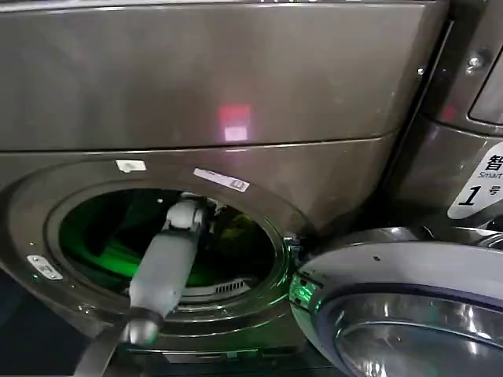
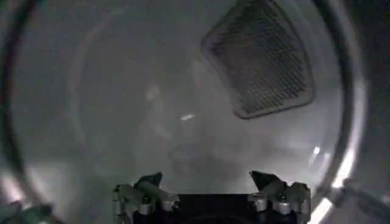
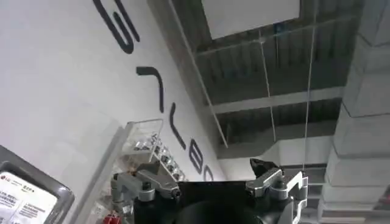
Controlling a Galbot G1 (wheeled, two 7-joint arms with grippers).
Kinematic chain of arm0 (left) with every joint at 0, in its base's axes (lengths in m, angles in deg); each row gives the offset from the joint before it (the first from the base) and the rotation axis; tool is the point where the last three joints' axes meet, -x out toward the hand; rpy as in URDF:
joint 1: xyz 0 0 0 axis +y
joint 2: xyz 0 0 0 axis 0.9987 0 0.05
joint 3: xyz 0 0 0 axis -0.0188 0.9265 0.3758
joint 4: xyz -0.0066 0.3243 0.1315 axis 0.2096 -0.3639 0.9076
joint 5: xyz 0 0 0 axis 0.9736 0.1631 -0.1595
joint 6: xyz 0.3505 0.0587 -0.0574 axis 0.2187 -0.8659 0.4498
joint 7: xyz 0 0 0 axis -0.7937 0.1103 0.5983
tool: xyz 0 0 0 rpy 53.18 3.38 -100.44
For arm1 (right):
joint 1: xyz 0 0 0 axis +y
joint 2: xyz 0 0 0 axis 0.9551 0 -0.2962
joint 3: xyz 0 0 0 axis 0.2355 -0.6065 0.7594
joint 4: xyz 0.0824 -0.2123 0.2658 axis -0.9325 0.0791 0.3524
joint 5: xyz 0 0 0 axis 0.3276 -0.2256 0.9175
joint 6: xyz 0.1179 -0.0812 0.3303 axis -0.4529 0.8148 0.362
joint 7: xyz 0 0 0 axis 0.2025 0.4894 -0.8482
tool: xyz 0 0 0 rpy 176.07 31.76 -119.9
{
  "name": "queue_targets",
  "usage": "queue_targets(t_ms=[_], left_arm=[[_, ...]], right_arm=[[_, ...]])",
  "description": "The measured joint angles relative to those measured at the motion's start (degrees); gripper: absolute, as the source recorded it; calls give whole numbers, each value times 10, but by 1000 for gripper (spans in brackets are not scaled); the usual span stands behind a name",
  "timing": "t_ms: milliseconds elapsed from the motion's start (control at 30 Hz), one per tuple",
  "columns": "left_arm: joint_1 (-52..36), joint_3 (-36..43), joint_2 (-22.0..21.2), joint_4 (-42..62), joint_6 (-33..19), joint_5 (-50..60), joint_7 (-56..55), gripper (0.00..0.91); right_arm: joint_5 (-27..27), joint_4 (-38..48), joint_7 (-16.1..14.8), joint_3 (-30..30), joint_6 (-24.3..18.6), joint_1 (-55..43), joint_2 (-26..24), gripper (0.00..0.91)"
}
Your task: Grasp the clothes from the dryer.
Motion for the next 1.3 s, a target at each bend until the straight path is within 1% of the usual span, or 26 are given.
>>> queue_targets(t_ms=[133,300,433,600,767,967,1300], left_arm=[[-31,28,1,43,3,34,102,907],[-83,60,1,105,-5,86,224,907],[-122,88,4,147,-17,128,313,907],[-163,130,8,181,-40,188,394,907],[-188,161,5,197,-62,261,454,907],[-209,183,-1,219,-81,336,496,907],[-228,211,1,236,-100,409,537,907]], right_arm=[[0,0,-1,4,0,4,2,907],[0,0,-2,6,-1,6,3,907],[0,-2,-2,3,-1,5,3,907],[0,-2,-2,2,-1,6,2,907],[0,-2,-3,2,-2,6,4,907],[0,-4,-4,0,-2,3,6,907],[-6,-4,-5,-10,-2,-5,4,907]])
